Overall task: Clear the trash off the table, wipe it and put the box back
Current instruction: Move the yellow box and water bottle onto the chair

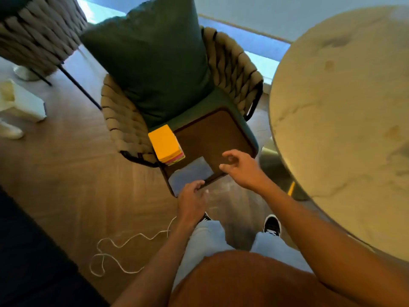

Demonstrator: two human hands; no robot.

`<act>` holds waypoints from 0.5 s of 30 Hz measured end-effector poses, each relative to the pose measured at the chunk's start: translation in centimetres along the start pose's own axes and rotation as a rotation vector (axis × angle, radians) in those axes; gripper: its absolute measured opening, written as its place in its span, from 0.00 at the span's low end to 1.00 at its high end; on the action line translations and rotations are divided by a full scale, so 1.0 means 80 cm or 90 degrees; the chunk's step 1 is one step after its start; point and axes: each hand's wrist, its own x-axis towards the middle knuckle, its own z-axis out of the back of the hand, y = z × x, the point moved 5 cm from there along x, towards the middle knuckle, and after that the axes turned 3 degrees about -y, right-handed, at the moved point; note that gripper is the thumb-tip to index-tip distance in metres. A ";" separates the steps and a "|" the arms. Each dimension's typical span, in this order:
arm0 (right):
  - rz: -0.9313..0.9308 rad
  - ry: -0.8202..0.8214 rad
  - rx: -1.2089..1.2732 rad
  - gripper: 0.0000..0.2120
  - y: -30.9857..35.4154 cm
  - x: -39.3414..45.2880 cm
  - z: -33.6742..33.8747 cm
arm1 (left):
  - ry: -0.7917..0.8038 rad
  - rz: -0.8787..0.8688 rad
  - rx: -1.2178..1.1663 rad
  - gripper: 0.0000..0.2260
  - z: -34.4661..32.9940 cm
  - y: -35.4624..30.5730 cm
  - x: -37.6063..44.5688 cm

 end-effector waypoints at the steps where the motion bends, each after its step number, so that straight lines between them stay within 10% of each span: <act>1: -0.004 -0.015 0.026 0.20 -0.005 -0.009 0.023 | -0.011 -0.023 0.000 0.13 -0.006 -0.018 -0.006; 15: -0.086 -0.229 0.115 0.14 -0.219 -0.122 0.353 | 0.032 -0.284 -0.054 0.12 -0.180 -0.278 -0.108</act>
